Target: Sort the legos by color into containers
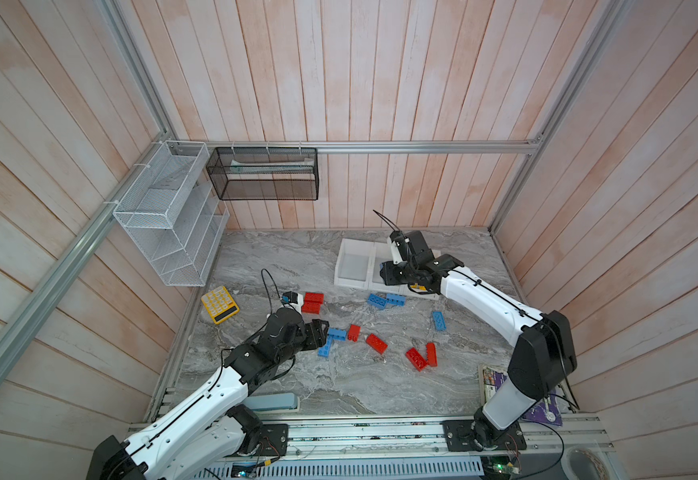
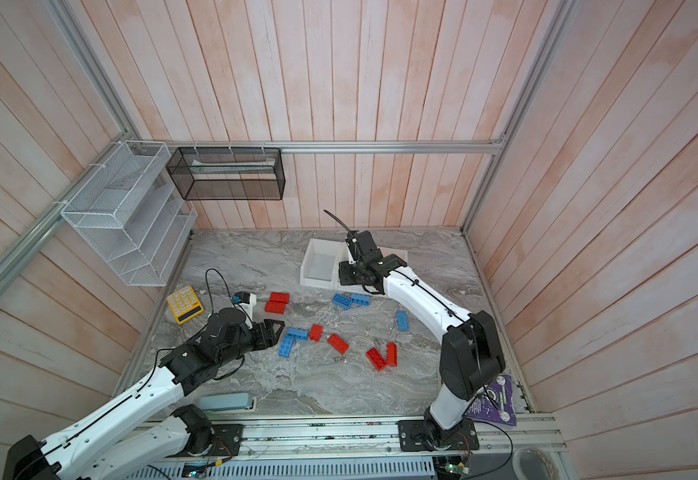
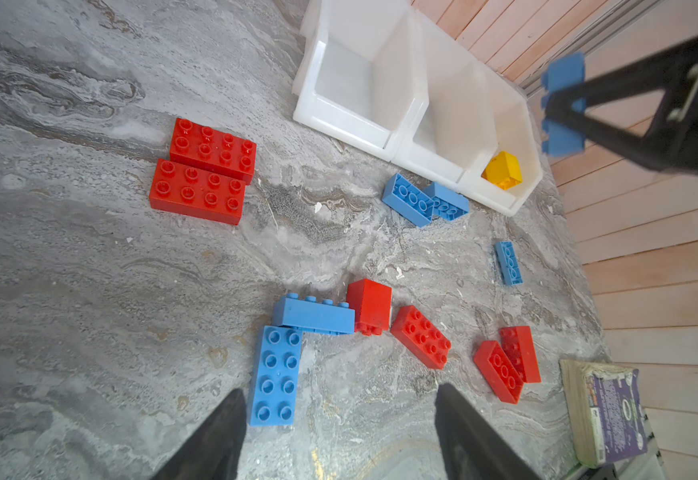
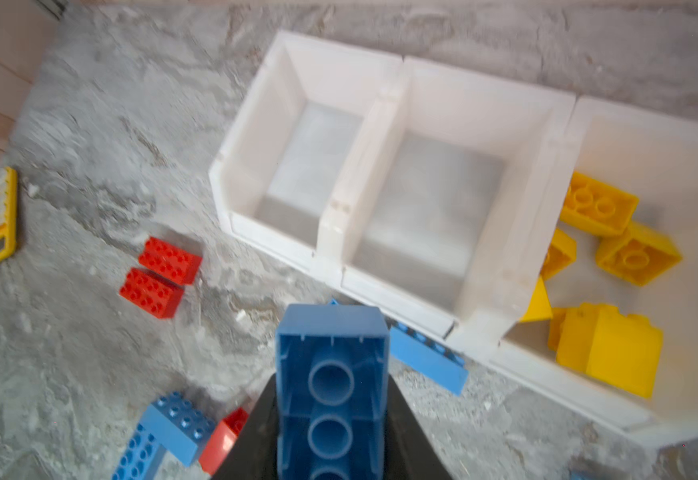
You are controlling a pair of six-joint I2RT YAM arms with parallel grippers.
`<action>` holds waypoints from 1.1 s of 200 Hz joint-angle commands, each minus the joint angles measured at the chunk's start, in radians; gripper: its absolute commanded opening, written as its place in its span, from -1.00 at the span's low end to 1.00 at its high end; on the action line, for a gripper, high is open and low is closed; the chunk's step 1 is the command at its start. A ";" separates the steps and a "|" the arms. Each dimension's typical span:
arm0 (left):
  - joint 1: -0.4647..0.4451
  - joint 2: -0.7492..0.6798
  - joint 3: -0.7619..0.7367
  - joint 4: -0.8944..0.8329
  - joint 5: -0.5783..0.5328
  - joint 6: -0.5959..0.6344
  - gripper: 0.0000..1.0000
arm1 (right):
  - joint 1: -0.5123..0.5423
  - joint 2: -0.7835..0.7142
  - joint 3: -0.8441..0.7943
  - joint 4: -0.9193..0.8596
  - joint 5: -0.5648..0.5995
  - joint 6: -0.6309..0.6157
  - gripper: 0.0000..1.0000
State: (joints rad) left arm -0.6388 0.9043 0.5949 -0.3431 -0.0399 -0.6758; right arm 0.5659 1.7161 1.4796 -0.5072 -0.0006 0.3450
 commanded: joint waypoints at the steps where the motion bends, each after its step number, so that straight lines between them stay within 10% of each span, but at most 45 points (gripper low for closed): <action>1: 0.008 0.055 0.035 0.037 -0.034 0.036 0.47 | -0.028 0.114 0.078 -0.057 -0.023 -0.025 -0.51; 65: 0.008 0.224 0.107 0.102 -0.014 0.082 0.47 | -0.098 0.328 0.234 -0.048 -0.062 -0.044 -0.47; 91: 0.009 0.243 0.119 0.109 -0.007 0.085 0.47 | -0.106 0.338 0.252 -0.044 -0.063 -0.052 -0.03; 131: 0.009 0.214 0.124 0.081 -0.006 0.078 0.47 | -0.104 0.267 0.203 -0.029 -0.056 -0.055 0.33; 220: 0.011 -0.097 -0.001 -0.087 -0.078 -0.039 0.47 | 0.146 -0.017 -0.134 0.053 -0.085 -0.138 0.33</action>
State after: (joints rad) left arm -0.6342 0.8948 0.6590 -0.3321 -0.0772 -0.6552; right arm 0.6449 1.7351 1.4322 -0.4805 -0.0586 0.2417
